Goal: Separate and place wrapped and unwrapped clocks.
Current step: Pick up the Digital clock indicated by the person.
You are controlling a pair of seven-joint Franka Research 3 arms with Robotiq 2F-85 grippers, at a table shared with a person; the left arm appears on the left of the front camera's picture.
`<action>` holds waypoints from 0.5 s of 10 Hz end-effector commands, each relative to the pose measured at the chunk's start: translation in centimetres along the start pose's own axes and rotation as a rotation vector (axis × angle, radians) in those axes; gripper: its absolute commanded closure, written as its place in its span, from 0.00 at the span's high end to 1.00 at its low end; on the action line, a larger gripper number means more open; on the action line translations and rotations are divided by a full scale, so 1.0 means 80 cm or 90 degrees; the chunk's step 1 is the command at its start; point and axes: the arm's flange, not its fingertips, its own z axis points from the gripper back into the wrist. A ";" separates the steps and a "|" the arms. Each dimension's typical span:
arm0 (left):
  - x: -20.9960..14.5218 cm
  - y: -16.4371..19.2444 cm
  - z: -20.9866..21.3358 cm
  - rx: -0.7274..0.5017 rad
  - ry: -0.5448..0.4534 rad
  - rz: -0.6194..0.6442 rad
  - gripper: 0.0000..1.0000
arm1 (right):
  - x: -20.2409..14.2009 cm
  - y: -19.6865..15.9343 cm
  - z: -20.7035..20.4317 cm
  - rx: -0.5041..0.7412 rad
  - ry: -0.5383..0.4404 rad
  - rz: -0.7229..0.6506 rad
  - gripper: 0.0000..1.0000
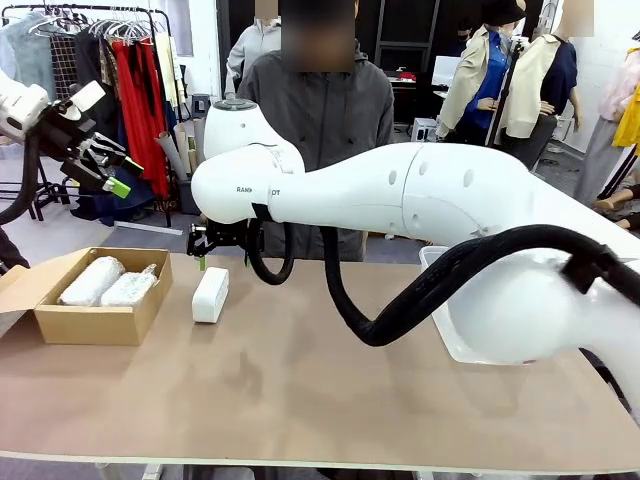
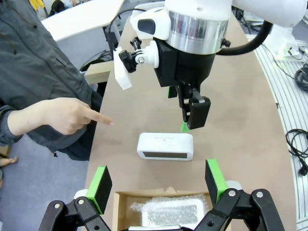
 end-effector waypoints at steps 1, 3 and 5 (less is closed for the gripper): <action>-0.001 -0.003 -0.001 0.002 0.003 -0.008 1.00 | 0.043 0.049 -0.009 0.002 0.002 -0.103 1.00; -0.001 -0.003 -0.001 0.002 0.003 -0.008 1.00 | 0.062 0.055 -0.027 0.005 0.013 -0.135 1.00; -0.001 -0.003 -0.001 0.002 0.003 -0.008 1.00 | 0.077 0.060 -0.040 0.033 0.018 -0.183 1.00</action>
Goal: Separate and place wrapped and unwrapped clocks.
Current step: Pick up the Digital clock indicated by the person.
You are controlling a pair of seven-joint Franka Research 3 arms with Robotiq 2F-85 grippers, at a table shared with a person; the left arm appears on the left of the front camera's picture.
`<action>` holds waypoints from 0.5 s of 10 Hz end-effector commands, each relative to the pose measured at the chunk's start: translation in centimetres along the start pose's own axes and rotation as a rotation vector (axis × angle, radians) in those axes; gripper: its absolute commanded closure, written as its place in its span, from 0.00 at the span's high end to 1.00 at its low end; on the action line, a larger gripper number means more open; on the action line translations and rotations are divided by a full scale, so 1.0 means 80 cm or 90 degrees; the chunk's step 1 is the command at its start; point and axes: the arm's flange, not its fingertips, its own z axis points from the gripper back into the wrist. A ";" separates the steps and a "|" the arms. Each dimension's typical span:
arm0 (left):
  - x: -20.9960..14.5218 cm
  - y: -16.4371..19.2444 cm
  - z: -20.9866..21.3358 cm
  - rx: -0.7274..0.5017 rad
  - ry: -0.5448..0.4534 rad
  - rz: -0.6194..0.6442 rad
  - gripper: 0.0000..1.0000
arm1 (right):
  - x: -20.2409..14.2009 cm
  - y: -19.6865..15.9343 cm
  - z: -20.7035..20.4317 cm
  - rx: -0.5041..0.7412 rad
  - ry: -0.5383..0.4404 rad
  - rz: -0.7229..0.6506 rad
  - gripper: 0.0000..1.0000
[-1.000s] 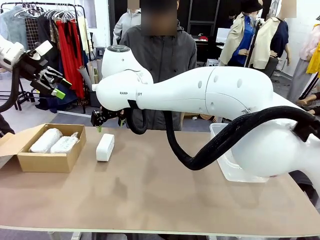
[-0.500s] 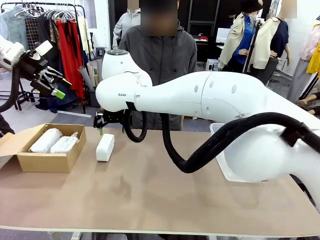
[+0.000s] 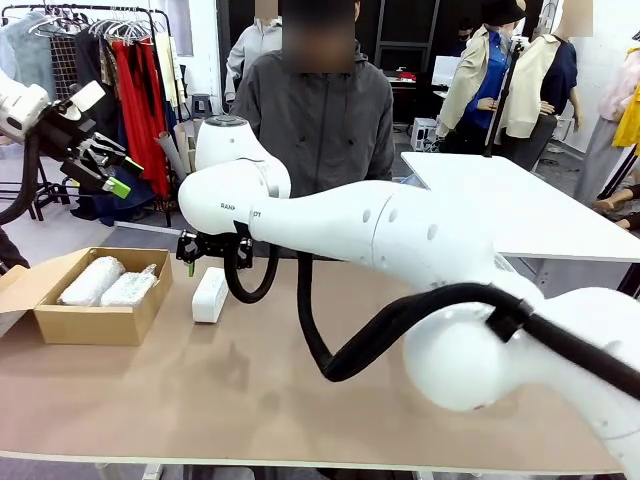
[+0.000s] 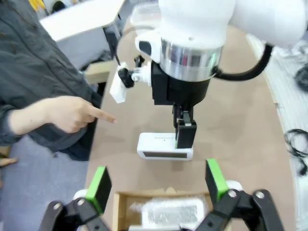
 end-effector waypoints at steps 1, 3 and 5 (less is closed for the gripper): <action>-0.001 -0.003 -0.001 0.002 0.003 -0.008 1.00 | 0.059 0.060 -0.010 0.012 0.009 -0.050 1.00; -0.001 -0.003 -0.001 0.002 0.003 -0.008 1.00 | 0.065 0.067 -0.023 0.009 0.021 -0.056 1.00; -0.001 -0.003 -0.001 0.002 0.003 -0.008 1.00 | 0.074 0.068 -0.042 0.004 0.029 -0.059 1.00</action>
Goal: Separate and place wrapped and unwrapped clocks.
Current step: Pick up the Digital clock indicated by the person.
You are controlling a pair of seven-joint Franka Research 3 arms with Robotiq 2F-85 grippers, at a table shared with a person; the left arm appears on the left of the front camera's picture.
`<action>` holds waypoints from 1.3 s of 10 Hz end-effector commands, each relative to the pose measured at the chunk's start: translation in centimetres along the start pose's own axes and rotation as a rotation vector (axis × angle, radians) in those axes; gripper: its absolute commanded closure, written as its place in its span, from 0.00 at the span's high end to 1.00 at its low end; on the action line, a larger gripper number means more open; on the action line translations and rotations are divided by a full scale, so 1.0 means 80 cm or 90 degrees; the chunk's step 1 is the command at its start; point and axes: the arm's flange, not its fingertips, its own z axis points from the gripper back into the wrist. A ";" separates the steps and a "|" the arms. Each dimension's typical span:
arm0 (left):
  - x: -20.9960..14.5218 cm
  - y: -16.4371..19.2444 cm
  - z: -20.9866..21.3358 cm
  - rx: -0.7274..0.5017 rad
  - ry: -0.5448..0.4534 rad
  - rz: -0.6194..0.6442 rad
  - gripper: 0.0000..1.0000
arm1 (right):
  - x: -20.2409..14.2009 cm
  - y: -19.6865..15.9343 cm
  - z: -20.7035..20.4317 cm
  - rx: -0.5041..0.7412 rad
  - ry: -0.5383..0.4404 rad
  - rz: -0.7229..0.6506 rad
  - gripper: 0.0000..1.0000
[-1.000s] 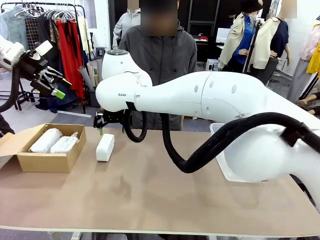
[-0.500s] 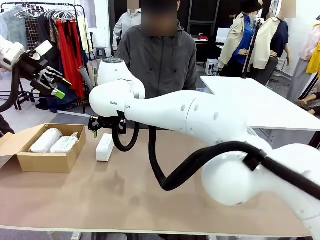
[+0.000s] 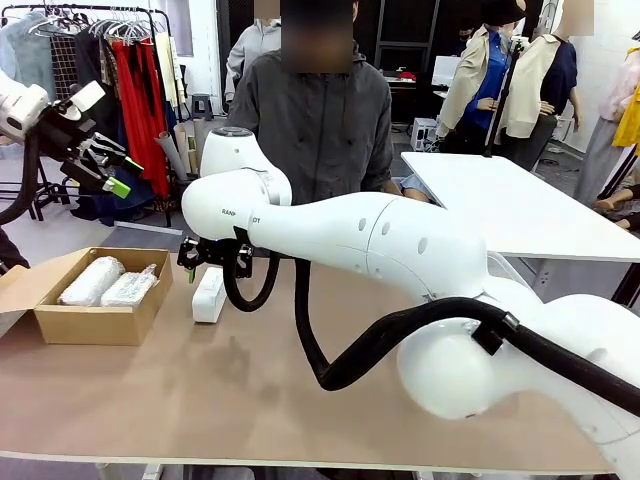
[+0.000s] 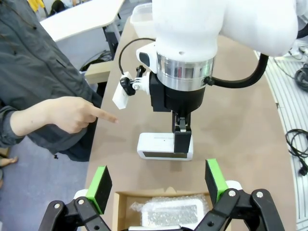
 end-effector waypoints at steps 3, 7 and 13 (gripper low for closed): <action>-0.001 -0.003 -0.001 0.002 0.003 -0.008 1.00 | 0.081 0.080 -0.035 0.007 0.006 -0.022 1.00; -0.001 -0.003 -0.001 0.002 0.003 -0.008 1.00 | 0.096 0.084 -0.066 0.042 0.008 0.002 1.00; -0.001 -0.003 -0.001 0.002 0.003 -0.008 1.00 | 0.015 -0.009 -0.060 0.035 -0.008 0.007 0.64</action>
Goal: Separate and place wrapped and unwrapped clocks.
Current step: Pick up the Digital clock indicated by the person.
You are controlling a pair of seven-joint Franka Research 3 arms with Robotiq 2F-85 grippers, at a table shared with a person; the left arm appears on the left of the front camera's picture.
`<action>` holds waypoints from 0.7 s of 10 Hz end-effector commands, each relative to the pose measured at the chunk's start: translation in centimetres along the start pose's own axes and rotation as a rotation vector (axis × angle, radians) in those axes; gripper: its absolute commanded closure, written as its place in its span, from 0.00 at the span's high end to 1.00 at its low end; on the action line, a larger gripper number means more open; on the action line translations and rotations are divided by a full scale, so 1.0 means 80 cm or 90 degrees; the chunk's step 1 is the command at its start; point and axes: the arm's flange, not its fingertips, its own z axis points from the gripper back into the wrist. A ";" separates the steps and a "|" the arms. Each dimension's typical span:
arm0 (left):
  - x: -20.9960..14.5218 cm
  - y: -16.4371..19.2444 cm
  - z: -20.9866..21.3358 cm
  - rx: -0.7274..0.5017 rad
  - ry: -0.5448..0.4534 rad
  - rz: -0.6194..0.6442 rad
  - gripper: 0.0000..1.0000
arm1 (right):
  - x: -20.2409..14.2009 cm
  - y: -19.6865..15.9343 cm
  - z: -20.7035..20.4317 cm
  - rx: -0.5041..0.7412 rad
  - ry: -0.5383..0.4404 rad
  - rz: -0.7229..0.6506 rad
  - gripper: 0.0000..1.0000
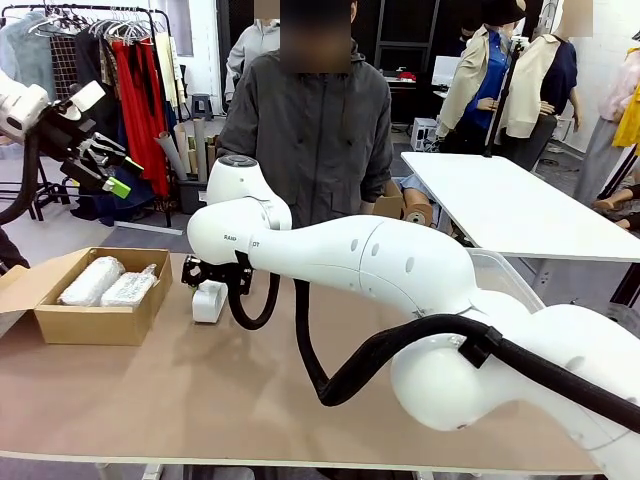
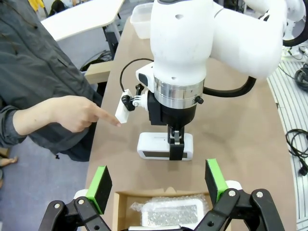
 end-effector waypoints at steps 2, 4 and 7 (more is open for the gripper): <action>-0.001 -0.003 -0.001 0.002 0.003 -0.008 1.00 | 0.009 0.004 -0.006 0.019 -0.006 0.004 0.24; -0.001 -0.003 -0.001 0.002 0.003 -0.008 1.00 | 0.008 0.005 -0.003 0.011 -0.007 0.007 0.00; -0.001 -0.003 -0.001 0.002 0.003 -0.008 1.00 | -0.017 -0.003 0.039 -0.044 0.002 0.036 0.00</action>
